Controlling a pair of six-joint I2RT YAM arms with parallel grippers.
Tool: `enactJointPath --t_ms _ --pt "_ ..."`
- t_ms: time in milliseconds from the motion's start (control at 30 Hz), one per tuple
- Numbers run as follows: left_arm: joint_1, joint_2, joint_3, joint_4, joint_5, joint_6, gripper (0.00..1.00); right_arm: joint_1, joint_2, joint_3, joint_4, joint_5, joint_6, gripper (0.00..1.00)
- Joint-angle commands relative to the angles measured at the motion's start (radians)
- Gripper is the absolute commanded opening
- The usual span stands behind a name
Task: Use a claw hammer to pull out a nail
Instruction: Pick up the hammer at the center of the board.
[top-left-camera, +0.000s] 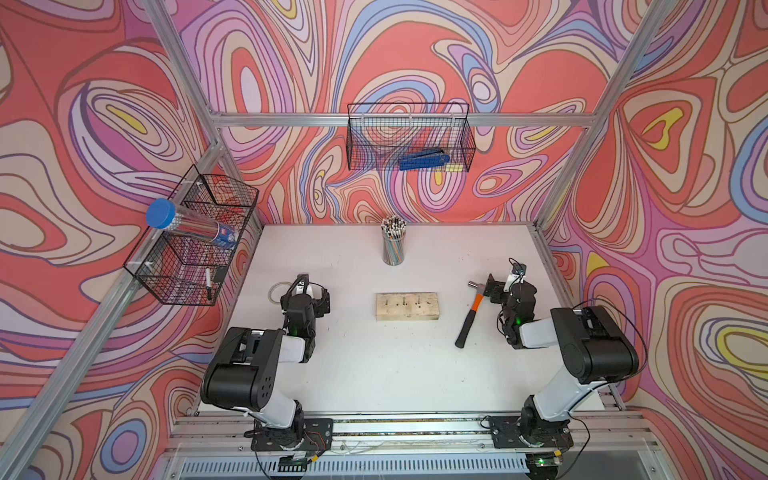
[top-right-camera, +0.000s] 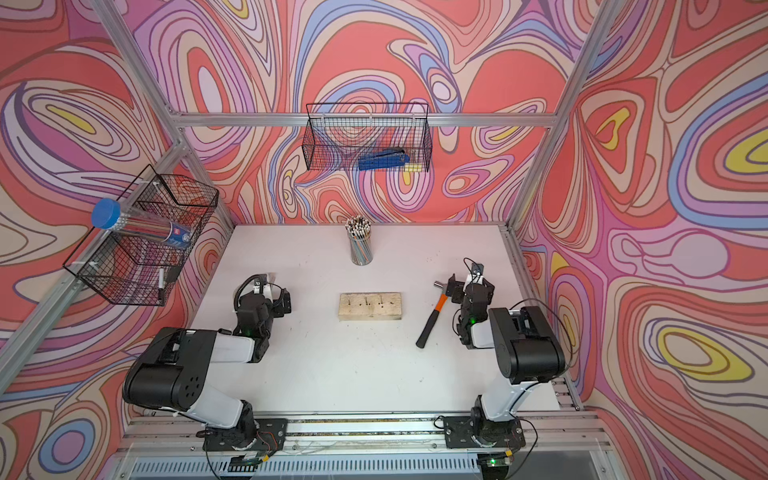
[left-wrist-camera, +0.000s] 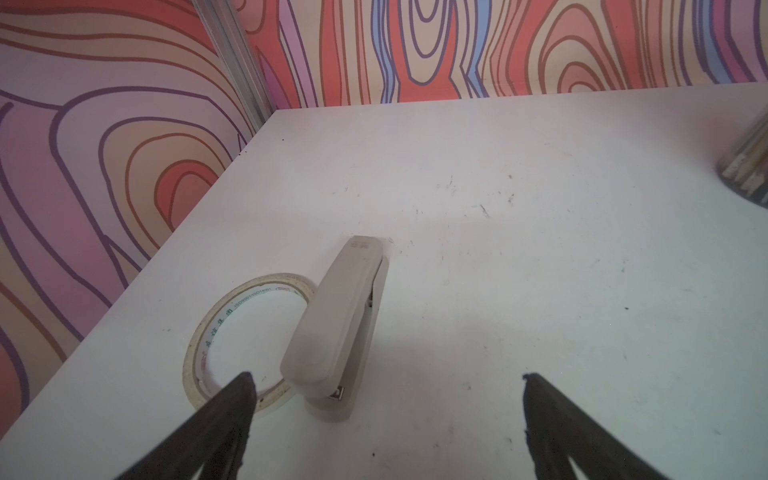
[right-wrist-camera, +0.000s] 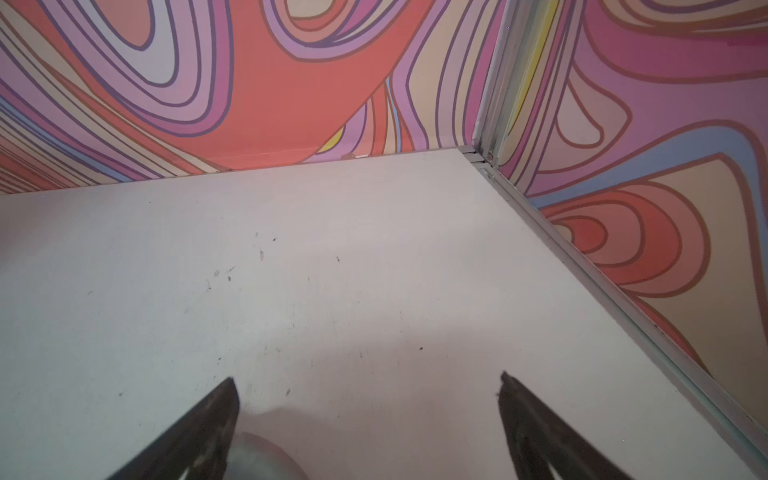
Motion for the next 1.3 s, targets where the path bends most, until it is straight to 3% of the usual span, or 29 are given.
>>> enactJointPath --t_ms 0,1000,1067,1167,1267 --pt "0.003 -0.006 0.009 -0.011 0.036 -0.007 1.0 0.005 0.005 0.003 0.009 0.01 0.003 0.98" --pt "0.013 -0.012 0.011 -0.018 0.061 -0.012 1.0 0.005 -0.003 0.001 0.015 0.009 -0.002 0.98" --pt "0.007 -0.041 0.001 -0.021 0.091 0.007 1.0 0.031 -0.09 0.025 -0.112 0.032 -0.029 0.98" --pt "-0.032 -0.111 0.033 -0.133 0.005 0.026 1.0 0.041 -0.224 0.076 -0.291 0.094 0.01 0.98" --pt "-0.063 -0.168 0.092 -0.267 -0.055 0.046 1.0 0.041 -0.298 0.122 -0.385 0.075 0.049 0.98"
